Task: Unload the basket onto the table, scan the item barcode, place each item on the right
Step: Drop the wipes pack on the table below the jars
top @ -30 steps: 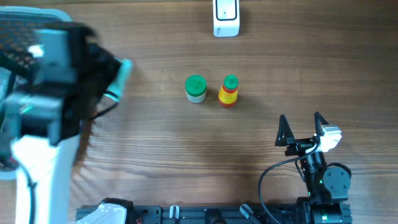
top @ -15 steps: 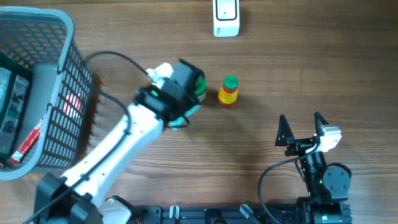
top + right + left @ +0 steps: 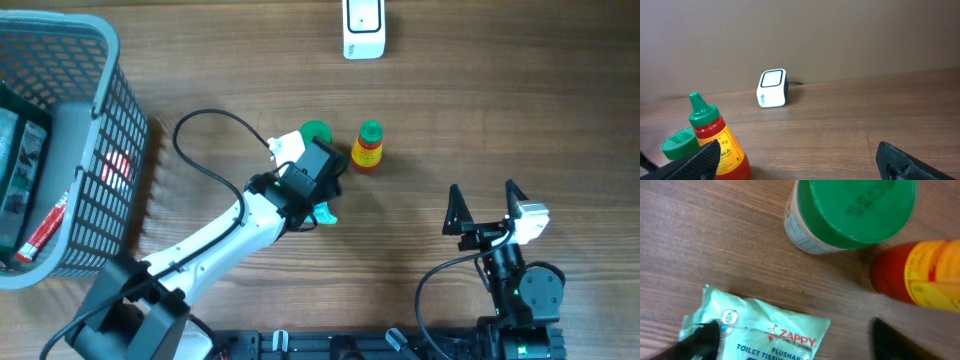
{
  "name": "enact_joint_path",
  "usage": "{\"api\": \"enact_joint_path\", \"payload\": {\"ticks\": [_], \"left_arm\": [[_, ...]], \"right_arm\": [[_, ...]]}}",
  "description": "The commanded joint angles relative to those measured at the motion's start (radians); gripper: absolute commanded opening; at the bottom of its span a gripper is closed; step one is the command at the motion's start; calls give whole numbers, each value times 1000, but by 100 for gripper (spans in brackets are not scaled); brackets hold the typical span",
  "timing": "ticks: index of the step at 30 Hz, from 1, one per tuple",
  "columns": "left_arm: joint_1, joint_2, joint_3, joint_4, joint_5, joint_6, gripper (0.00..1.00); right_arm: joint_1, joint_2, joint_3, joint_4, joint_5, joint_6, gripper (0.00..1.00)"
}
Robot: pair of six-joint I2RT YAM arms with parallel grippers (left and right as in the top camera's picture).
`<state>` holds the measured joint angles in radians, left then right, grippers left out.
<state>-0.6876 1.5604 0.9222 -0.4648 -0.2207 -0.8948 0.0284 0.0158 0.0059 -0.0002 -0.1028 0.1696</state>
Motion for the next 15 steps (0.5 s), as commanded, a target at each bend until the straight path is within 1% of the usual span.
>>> {"api": "enact_joint_path", "payload": {"ticks": [1, 3, 8, 9, 11, 13, 15], "left_arm": [[-4, -95, 113, -44, -18, 124, 100], [2, -138, 167, -78, -42, 151, 100], [65, -272, 313, -179, -116, 155, 100], [87, -298, 338, -188, -130, 157, 100], [142, -350, 385, -179, -157, 200, 100], [213, -389, 437, -168, -196, 246, 100], [290, -412, 483, -169, -235, 264, 100]], "right_arm": [[6, -2, -1, 4, 14, -12, 100], [6, -2, -1, 4, 14, -12, 100], [6, -2, -1, 4, 14, -12, 100], [6, -2, -1, 4, 14, -12, 100], [6, -2, -1, 4, 14, -13, 100], [6, -2, 0, 4, 14, -12, 100], [6, -2, -1, 4, 14, -12, 100]]}}
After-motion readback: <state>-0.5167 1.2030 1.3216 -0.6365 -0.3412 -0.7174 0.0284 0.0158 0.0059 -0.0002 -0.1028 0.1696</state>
